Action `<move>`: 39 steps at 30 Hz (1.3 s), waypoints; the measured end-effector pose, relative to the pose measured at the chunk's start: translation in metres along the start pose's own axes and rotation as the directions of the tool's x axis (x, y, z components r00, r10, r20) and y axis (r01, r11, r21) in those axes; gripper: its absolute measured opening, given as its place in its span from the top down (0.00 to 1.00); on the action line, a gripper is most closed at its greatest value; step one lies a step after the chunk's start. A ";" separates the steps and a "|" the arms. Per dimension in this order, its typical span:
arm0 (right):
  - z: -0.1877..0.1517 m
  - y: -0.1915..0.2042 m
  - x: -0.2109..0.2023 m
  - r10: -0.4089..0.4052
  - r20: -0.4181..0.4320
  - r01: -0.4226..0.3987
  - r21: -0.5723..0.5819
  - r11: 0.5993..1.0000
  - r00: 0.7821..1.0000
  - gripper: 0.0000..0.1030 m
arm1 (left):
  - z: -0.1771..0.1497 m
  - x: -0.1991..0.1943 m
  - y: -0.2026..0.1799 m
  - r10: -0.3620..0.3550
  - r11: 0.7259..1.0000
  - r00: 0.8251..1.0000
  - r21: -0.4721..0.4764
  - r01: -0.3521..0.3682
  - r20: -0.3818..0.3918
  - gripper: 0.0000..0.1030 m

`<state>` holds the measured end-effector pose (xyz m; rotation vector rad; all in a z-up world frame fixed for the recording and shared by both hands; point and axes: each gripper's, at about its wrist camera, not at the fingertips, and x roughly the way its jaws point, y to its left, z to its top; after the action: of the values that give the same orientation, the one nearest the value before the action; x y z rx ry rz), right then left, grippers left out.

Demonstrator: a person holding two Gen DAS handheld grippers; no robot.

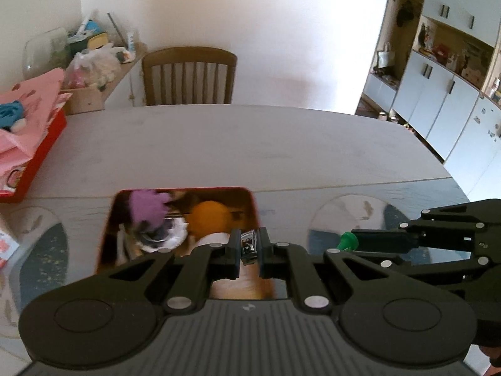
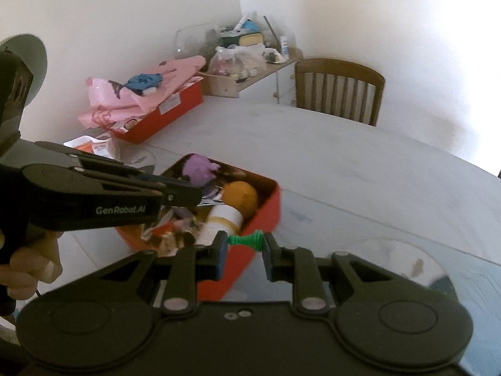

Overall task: Organize rigid objects
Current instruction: 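Carry the nail clipper with the left tool while the right tool carries the green item to the tin, then lower the clipper into the tin and open the left tool while the right tool releases the green item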

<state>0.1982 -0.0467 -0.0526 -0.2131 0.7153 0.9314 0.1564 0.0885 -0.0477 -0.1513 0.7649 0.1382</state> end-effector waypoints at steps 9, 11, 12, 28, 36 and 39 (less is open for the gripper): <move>0.012 0.038 0.046 -0.001 -0.057 -0.003 -0.064 0.998 0.998 0.78 | -0.011 0.009 0.062 0.038 0.999 0.999 -0.018 -0.038 -0.035 0.91; 0.013 0.045 0.057 -0.002 -0.068 -0.004 -0.090 0.996 0.998 0.78 | -0.015 0.014 0.074 0.046 0.999 0.998 -0.020 -0.047 -0.038 0.91; 0.014 0.049 0.063 -0.006 -0.078 -0.002 -0.103 0.995 0.997 0.78 | -0.017 0.016 0.078 0.050 0.999 0.998 -0.019 -0.051 -0.039 0.91; 0.026 0.074 0.133 -0.072 -0.144 0.038 -0.226 0.973 0.987 0.78 | -0.022 0.053 0.105 0.007 1.000 0.999 -0.025 -0.008 -0.054 0.91; 0.023 0.084 0.145 -0.083 -0.169 0.030 -0.298 0.954 0.982 0.75 | -0.030 0.069 0.111 0.019 0.999 0.992 -0.031 -0.024 -0.127 0.91; 0.020 0.085 0.143 -0.112 -0.155 0.057 -0.324 0.944 0.982 0.74 | -0.033 0.075 0.114 0.031 0.999 0.988 -0.027 -0.036 -0.154 0.91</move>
<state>0.1955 0.1073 -0.1188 -0.6121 0.7044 0.9500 0.1669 0.1991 -0.1335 -0.1784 0.9193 0.1712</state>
